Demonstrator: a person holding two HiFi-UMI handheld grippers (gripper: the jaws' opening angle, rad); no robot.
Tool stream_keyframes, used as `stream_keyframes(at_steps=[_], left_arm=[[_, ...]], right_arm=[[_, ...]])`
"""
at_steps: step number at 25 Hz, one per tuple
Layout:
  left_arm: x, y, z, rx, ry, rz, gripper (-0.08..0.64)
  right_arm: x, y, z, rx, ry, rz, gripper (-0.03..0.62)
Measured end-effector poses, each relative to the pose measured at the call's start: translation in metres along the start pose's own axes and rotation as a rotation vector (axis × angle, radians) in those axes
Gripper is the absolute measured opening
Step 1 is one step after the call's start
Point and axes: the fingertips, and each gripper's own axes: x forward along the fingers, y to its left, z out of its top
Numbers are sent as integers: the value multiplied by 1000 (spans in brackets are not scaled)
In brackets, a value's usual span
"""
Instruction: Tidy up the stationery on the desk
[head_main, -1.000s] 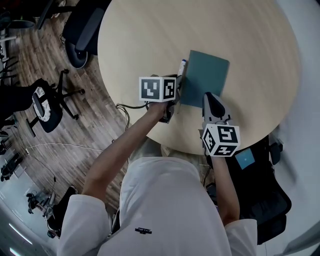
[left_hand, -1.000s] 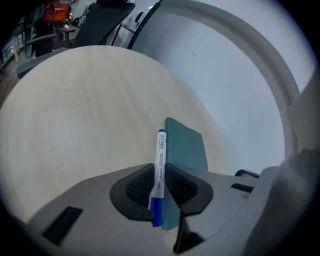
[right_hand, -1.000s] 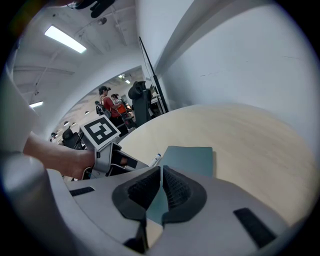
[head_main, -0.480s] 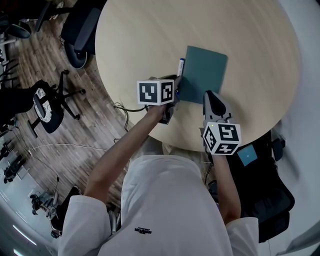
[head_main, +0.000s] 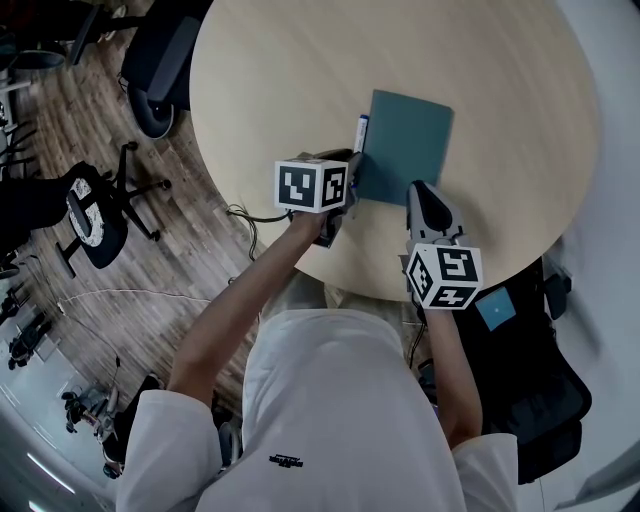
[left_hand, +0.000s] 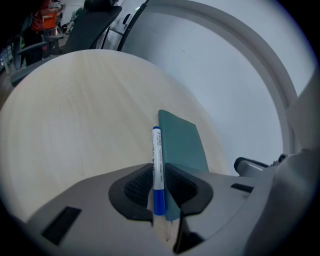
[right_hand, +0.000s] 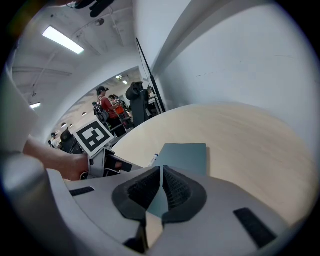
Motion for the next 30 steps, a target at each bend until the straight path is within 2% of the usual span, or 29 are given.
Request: stream_keyframes(at_steps=[7,11,15,20,22,27,30], left_arm=[[-13,-3,-3,44,-19,4,94],[-27,-6,-7,122,-45,22,100],[-56,-19,-5,186,-115,20,97],[-103,-45,-12,245,-218,1,44],[-121,-59,-14,266,-256,-12,31],[-173,-83,-22,259,-330,-48,24],[-207,-97,-23,329,-390,-32,21]], right_arm=[[-7,9,0,-4,-12,-7,44],[-12,18,1,-10,-22,-12,44],[-23,29,2,-13,-34,-28,44],[-47,50,7,-34,-55,-23,44],[-60,52,13,-36,-77,-44,44],[-95,61,25,-37,-116,-114,44],[-120,68,33,-35,-150,-153,44]])
